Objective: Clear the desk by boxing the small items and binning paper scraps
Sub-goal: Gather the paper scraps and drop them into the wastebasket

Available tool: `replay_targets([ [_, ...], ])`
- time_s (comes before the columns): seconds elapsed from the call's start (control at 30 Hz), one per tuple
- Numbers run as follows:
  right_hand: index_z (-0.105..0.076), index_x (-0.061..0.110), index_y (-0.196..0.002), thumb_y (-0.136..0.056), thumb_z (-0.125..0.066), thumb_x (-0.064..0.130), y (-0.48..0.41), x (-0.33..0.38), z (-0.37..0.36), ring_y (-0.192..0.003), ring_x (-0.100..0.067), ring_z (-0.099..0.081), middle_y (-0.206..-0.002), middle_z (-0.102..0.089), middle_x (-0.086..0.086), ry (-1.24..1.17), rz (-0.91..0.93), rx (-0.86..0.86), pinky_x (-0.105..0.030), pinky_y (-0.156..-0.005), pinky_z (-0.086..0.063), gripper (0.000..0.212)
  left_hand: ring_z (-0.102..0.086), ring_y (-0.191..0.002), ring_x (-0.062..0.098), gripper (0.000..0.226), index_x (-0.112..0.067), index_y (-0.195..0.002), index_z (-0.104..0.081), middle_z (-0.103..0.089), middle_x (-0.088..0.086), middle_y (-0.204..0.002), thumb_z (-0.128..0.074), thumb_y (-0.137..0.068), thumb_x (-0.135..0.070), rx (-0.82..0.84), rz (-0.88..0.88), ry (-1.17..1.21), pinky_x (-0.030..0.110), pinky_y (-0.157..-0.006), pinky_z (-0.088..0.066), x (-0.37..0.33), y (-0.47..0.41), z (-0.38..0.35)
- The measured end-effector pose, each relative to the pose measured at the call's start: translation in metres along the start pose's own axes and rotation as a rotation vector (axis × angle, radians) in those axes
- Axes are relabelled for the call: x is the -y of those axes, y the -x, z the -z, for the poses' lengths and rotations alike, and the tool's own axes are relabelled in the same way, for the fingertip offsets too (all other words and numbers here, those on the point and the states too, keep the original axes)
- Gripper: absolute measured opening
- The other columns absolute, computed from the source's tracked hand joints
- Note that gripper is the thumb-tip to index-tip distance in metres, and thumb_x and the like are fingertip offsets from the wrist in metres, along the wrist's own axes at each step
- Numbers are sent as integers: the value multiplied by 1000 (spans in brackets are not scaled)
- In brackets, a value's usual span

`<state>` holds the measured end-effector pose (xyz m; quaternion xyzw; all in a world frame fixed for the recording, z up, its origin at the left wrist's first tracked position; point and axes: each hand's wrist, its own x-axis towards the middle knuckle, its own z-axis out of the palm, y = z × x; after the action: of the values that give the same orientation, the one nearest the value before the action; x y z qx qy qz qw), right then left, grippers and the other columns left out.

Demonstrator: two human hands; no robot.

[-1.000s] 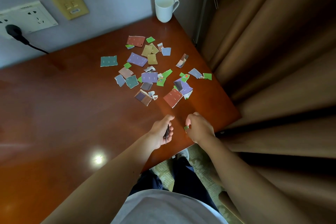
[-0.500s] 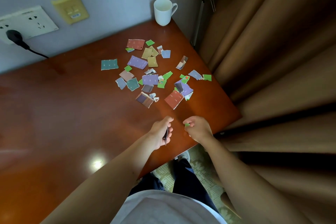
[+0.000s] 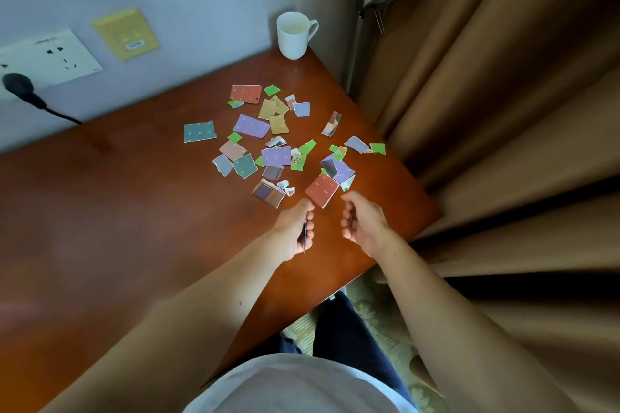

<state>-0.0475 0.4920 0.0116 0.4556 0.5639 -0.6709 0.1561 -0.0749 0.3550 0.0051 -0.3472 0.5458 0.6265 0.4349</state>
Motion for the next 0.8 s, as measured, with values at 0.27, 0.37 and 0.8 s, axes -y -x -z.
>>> replay_targets([
  [0.27, -63, 16, -103, -95, -52, 20, -33, 30, -3, -57, -10, -43, -69, -52, -1, 306, 214, -113, -22, -48, -34, 14, -46, -60, 15, 12, -15, -96, -53, -51, 4, -69, -52, -95, -26, -178, -219, -171, 27, -57, -39, -23, -20, -23],
  [0.37, -63, 18, -108, -97, -46, 15, -50, 41, 0, -61, -12, -52, -86, -61, -3, 445, 243, -53, -21, -51, -39, 20, -52, -77, 20, 15, -14, -91, -55, -57, 8, -86, -49, -94, -27, -268, -343, -349, 28, -66, -42, -28, -35, -26],
  [0.8, -41, 24, -131, -85, -69, 36, -112, 85, 8, -94, -22, -61, -115, -61, -2, 1169, 467, 40, -28, -66, -47, 55, -64, -93, 29, 34, -18, -112, -44, -67, 4, -103, -52, -90, -42, -661, -479, -1022, 36, -67, -50, -32, -71, -50],
])
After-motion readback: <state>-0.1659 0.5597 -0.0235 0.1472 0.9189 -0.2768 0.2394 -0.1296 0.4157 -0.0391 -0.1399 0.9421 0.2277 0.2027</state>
